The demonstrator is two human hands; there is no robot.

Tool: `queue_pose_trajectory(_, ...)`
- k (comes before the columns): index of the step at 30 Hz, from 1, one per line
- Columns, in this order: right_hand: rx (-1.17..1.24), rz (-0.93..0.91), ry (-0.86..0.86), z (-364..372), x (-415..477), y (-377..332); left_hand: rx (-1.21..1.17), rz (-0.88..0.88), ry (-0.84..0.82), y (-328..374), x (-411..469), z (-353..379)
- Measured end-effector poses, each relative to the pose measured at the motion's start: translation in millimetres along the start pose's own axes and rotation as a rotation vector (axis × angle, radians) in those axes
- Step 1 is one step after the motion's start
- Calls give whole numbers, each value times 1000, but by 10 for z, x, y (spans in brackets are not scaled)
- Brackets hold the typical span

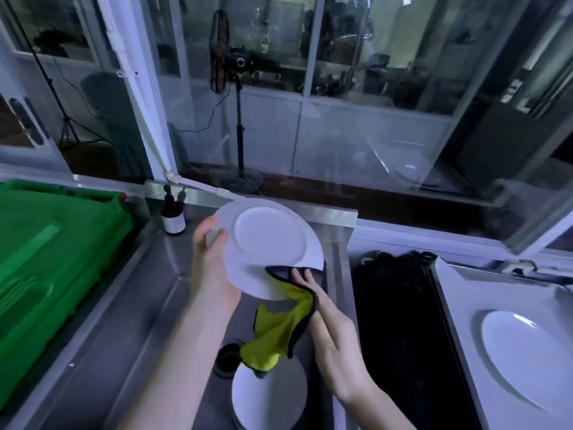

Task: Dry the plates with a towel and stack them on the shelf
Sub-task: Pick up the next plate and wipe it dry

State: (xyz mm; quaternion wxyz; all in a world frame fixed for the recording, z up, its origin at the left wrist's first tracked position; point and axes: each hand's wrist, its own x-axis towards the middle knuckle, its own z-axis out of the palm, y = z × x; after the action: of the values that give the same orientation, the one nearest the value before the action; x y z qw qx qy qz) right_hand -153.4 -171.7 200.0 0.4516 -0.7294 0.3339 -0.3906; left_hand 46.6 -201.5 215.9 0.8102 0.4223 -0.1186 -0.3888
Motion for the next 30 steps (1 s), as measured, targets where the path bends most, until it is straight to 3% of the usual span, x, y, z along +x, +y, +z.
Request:
queue_pose_trajectory(2, 67, 77, 175, -92, 71, -48, 30, -40, 44, -44, 36, 76)
queue_pose_trajectory(5, -120, 141, 334, -319, 238, -78, 55, -115, 90, -89, 69, 160)
queue_pose_trajectory(12, -621, 5, 110, -500, 217, -35, 5, -286, 96, -114, 100, 454)
queue_pose_trajectory(16, -933, -72, 174, -572, 177, -33, 51, -339, 79, -181, 68, 595)
queue_pose_trajectory(19, -1111, -160, 323, -647, 169, 42, 66, -399, 36, -266, -40, 724)
queue_pose_trajectory(24, -1154, -261, 578, -919, 97, 117, 48, -515, -133, -458, -330, 977)
queue_pose_trajectory(28, -1035, -120, 621, -1254, 27, 67, 28, -585, -245, -539, -508, 1191)
queue_pose_trajectory(30, -931, -56, 674, -1457, -36, 35, 150, -567, -341, -643, -559, 1284)
